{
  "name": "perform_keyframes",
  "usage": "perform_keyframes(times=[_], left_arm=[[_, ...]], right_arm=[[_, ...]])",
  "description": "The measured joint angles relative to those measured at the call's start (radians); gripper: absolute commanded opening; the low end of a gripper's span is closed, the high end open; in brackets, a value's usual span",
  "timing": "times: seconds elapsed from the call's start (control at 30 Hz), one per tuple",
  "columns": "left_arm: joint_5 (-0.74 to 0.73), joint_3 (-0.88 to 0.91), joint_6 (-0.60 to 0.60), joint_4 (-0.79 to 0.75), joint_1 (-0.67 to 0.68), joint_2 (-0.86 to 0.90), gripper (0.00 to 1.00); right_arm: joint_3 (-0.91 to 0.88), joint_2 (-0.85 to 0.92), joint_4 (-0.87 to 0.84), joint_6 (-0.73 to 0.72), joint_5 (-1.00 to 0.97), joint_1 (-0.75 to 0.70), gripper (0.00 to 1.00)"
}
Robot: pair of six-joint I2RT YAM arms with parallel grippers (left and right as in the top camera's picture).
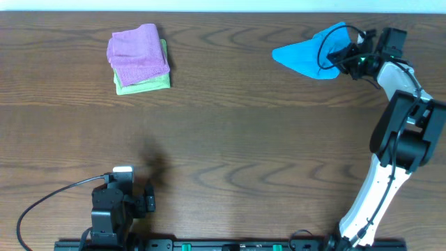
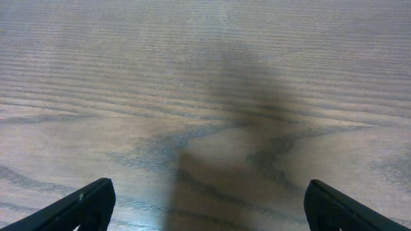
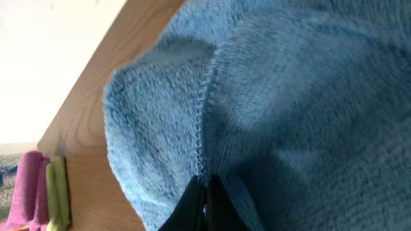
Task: Fold the cloth
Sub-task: 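Lift the blue cloth with the right gripper and pull it toward center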
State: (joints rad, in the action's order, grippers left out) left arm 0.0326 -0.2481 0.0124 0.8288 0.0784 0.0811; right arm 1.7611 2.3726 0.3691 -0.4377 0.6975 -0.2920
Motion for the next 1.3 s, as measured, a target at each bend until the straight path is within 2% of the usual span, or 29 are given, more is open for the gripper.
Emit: perform_keyframes(times=[0.13,0.43,0.53,0.73,0.97,1.3], left_arm=[[0.0,0.0,0.0,0.0,0.0,0.0,0.95],[0.0,0.0,0.0,0.0,0.0,0.0,0.95],[0.0,0.0,0.0,0.0,0.0,0.0,0.95],[0.0,0.0,0.0,0.0,0.0,0.0,0.95],[0.0,0.0,0.0,0.0,0.0,0.0,0.95],[0.0,0.0,0.0,0.0,0.0,0.0,0.95]], right_arm=[[0.0,-0.077,0.096,0.012,-0.047,0.008,0.01],[0.008,-0.525,0.368,0.087,-0.164,0.1,0.01],[0.011,-0.6,0.403,0.075,-0.182,0.18,0.01],[0.011,-0.665,0.446,-0.028,-0.243,0.302,0.01],[0.011,-0.727,0.66,-0.168,-0.341,0.451,0.01],[0.011,-0.877,0.767,-0.213,-0.485,0.491,0.01]])
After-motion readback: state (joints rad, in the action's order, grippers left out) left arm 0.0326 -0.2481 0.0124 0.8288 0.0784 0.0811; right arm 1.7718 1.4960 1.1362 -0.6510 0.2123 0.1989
